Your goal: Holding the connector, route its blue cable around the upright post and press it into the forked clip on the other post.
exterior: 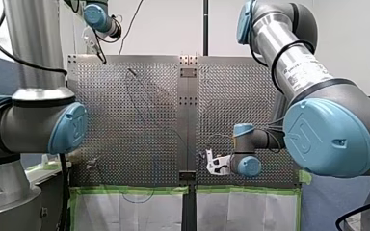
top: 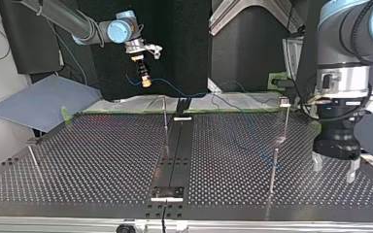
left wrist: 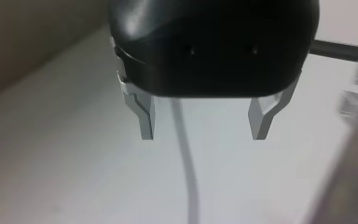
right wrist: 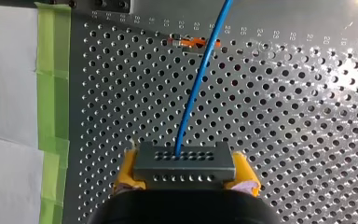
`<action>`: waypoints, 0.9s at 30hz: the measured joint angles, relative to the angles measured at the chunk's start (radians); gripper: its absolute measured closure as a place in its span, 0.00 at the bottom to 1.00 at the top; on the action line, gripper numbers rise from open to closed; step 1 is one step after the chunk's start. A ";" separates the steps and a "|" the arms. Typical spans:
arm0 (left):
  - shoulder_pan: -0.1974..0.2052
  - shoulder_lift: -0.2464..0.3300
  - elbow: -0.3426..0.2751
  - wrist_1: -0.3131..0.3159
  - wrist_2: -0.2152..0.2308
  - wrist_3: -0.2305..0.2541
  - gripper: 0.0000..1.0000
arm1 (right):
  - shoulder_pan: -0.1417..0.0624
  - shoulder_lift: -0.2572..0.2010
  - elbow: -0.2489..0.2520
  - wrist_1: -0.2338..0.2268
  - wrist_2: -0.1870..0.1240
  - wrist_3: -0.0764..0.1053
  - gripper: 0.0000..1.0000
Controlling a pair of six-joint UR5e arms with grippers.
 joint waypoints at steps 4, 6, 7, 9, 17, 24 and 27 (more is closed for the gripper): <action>-0.039 -0.020 -0.011 -0.039 -0.039 0.039 0.00 | 0.001 0.000 -0.004 0.004 0.000 0.001 1.00; -0.062 -0.027 -0.012 -0.062 -0.062 0.062 0.00 | 0.002 0.000 -0.006 0.005 0.000 0.002 1.00; -0.072 -0.029 -0.012 -0.072 -0.072 0.072 0.00 | 0.002 0.000 -0.007 0.006 0.000 0.002 1.00; -0.093 -0.032 -0.012 -0.093 -0.093 0.093 0.00 | 0.003 0.000 -0.009 0.006 0.000 0.002 1.00; -0.156 -0.037 -0.012 -0.156 -0.156 0.156 0.00 | 0.006 0.000 -0.014 0.008 0.000 0.001 1.00; -0.223 -0.056 -0.013 -0.223 -0.177 0.223 0.00 | 0.007 0.001 -0.014 0.008 0.000 0.001 1.00; -0.238 -0.059 -0.012 -0.248 -0.178 0.247 0.00 | 0.007 0.001 -0.014 0.008 0.000 0.002 1.00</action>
